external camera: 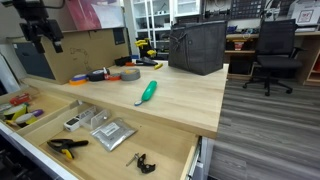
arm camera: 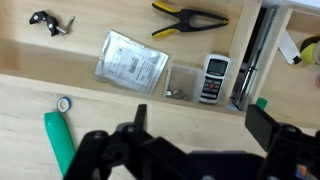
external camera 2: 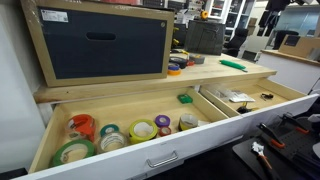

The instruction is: Put the grey tape into the drawer

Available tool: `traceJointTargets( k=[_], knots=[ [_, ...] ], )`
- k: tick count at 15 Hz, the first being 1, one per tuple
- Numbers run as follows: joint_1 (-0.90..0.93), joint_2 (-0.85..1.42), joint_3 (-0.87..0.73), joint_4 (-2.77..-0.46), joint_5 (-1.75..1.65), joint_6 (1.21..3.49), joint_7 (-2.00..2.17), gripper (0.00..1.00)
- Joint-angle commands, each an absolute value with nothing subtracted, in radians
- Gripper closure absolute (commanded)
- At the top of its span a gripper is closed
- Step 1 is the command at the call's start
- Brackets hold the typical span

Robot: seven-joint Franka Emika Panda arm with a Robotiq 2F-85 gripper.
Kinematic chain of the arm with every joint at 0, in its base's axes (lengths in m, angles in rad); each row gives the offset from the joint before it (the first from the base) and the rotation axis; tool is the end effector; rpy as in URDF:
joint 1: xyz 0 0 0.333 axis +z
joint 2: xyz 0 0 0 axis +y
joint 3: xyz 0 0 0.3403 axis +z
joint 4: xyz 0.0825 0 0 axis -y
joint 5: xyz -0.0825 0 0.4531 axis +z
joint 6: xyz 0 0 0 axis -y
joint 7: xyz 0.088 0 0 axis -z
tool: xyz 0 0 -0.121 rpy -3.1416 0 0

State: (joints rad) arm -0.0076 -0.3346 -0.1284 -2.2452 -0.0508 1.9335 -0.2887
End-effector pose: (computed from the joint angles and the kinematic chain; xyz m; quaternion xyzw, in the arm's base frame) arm 0.5064 -0.0764 0.4878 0.9960 0.0883 0.0095 0.0049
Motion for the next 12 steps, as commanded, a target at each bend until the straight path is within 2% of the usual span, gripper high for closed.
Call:
traceJointTargets(
  k=[1,12],
  knots=[
    [-0.013,-0.229,-0.106,-2.162,-0.037,1.977,-0.249,0.00],
    [-0.017,-0.020,-0.075,-1.968,-0.027,2.000,-0.181,0.00]
  ],
)
